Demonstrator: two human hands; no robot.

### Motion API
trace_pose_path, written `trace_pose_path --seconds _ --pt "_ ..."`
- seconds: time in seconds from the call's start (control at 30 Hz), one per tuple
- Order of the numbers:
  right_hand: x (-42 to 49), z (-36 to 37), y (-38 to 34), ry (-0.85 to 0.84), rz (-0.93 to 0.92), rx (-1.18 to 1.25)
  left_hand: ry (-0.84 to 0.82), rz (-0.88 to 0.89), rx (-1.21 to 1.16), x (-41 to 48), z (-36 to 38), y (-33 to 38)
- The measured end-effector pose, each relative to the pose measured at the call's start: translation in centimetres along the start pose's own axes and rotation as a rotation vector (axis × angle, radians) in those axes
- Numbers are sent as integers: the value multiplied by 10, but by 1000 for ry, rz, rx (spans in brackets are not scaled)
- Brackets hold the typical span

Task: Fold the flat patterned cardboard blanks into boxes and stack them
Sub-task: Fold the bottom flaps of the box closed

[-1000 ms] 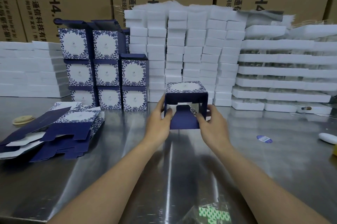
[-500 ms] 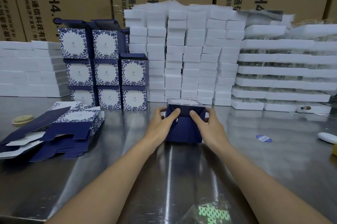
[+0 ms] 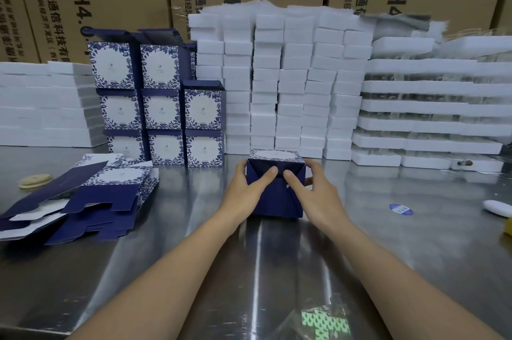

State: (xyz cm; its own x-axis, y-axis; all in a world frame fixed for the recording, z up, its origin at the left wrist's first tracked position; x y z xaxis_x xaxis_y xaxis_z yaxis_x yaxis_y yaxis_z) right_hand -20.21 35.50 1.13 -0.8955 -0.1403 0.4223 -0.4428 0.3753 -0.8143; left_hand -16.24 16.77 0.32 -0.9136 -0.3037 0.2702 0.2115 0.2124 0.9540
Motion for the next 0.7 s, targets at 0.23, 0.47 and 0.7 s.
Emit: trace_pose_path --seconds 0.23,0.47,0.7 --pt "-2 12 1 -127 -11 75 -101 -67 -23 3 7 -2" --pt "3 13 10 -117 60 185 2 -26 -7 7 1 -6" --pt "4 15 12 -45 44 165 105 67 202 1 -7 4"
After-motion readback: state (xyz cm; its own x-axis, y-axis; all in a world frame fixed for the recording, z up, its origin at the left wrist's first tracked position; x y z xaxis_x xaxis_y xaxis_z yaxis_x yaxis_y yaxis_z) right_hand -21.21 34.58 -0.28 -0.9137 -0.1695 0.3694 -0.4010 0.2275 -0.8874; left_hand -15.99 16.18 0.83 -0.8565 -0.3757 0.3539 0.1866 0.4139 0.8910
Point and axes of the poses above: each hand's wrist, its own x-axis towards the middle knuckle, its own z-axis out of the palm, y = z × x, the point moved 7 cm from there along x, towards the middle knuckle
